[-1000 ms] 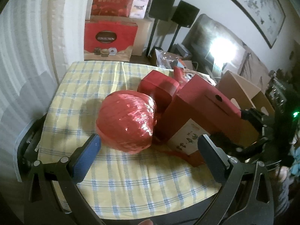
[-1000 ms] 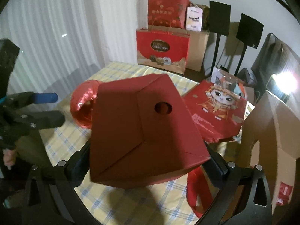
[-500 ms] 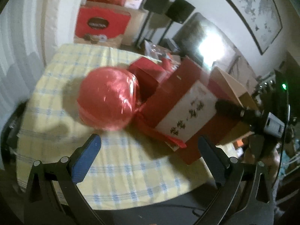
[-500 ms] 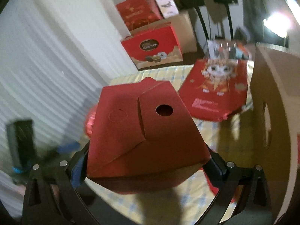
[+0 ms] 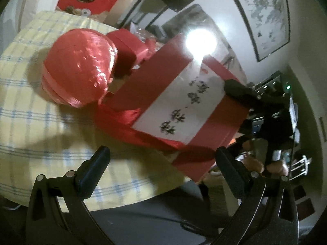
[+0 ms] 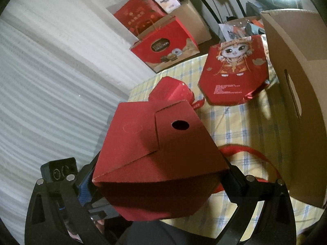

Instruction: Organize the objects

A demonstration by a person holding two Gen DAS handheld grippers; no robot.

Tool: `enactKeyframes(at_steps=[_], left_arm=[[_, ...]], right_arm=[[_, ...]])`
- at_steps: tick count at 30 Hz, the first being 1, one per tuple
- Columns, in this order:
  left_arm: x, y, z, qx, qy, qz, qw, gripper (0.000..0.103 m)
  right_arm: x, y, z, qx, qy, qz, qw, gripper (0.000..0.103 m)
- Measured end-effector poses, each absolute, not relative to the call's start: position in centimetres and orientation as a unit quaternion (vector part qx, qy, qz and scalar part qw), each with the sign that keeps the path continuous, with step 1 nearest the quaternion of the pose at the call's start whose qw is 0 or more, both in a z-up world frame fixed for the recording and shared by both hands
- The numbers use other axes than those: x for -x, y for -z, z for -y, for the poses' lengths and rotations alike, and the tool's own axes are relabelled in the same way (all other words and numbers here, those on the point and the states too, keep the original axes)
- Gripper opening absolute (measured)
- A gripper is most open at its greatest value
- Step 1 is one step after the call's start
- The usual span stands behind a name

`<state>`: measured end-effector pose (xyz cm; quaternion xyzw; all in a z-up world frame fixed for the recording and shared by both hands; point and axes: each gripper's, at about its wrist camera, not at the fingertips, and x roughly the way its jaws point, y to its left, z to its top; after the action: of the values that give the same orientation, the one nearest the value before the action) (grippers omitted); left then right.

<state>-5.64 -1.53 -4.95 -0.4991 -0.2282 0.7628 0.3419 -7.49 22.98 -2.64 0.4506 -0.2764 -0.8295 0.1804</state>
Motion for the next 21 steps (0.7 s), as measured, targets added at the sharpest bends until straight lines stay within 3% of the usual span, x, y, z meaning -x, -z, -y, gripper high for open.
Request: enactKeyframes(at_steps=[5,13,21], left_arm=[[6.1,4.1,0.3,0.485,-0.755,0.233,0.375,0.103],[5.6,3.3,-1.6,0.479,-0.763,0.199,0.386,0.103],[5.4,4.4,-2.3,0.498,-0.755,0.195,0.381,0.103]], right_arm=[[6.9,2.9,-23.0,-0.482,0.817,0.271,0.167,0.103],[3.5,0.3,-23.0,-0.476,0.86,0.157,0.1,0.103],[3.5,0.9,-24.7,-0.462,0.85,0.221,0.127,0.1]])
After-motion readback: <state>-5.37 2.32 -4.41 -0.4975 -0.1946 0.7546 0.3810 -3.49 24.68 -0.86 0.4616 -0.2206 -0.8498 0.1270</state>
